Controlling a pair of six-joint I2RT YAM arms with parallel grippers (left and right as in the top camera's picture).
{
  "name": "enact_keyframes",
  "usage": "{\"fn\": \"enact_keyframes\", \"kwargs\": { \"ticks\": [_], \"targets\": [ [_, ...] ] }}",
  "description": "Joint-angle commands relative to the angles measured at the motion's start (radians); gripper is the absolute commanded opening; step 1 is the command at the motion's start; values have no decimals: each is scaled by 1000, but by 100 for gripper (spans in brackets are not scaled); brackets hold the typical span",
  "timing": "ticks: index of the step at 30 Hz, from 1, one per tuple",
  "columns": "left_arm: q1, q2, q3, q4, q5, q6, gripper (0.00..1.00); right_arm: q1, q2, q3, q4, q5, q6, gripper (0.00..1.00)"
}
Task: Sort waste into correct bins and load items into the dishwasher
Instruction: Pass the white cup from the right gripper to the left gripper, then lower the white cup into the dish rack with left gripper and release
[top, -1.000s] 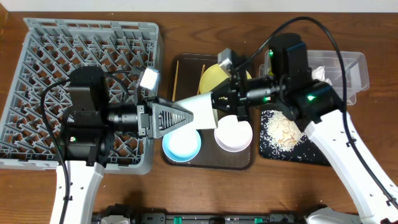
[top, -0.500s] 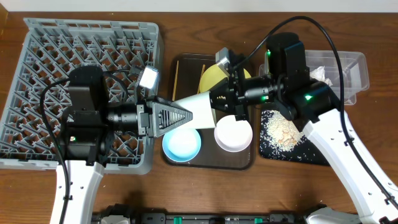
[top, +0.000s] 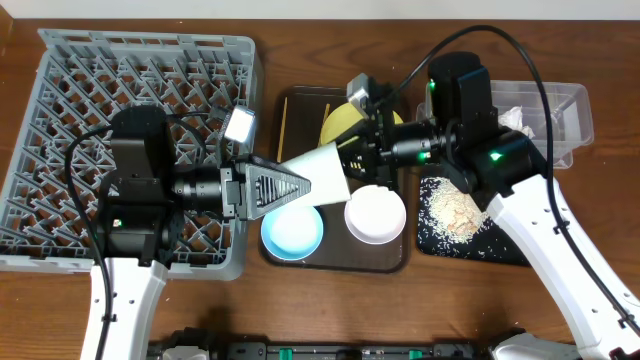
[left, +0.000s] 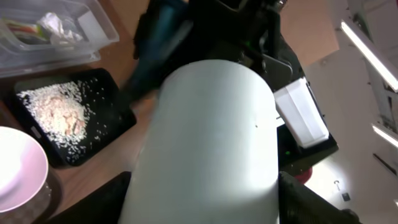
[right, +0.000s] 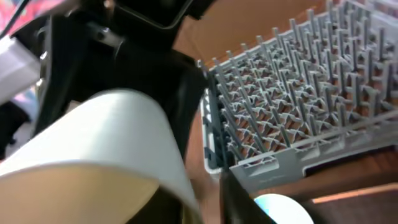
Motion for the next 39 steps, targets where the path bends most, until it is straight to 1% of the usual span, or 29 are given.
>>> {"fn": "enact_keyframes", "kwargs": {
  "ticks": [1,5,8,9,11,14,16,19,23,25,29,33,34,36,39],
  "targets": [
    [-4,-9,16,5,-14,5,61,6,16,7,2,53,-1,27],
    [-3,-9,16,5,-109,5,58,-36,14,7,1,53,0,31],
    [-3,-10,16,-10,-208,6,55,-95,12,7,-2,53,24,32],
    [-2,-10,16,-27,-250,6,53,-116,12,7,-5,53,39,32],
    [8,-12,16,-89,-363,7,53,-158,12,7,-16,52,70,33],
    [41,-24,17,-192,-527,18,52,-199,12,7,-65,53,73,34],
    [60,-35,22,-222,-589,17,50,-209,12,7,-103,71,72,34],
    [87,-54,68,-339,-785,45,47,-206,12,7,-165,164,73,36],
    [97,-61,154,-560,-1173,77,47,-188,12,7,-267,285,73,39],
    [97,-61,178,-649,-1314,77,47,-177,12,7,-316,349,73,40],
    [97,-58,182,-748,-1459,76,47,-141,12,7,-393,494,74,41],
    [97,-47,182,-822,-1574,69,47,-98,12,7,-428,579,73,44],
    [97,-39,182,-857,-1650,66,48,-81,12,7,-433,589,73,45],
    [101,-27,182,-893,-1735,47,48,-61,12,7,-440,607,74,45],
    [135,-10,182,-919,-1779,35,48,-35,13,7,-456,684,111,45]
  ]
}}
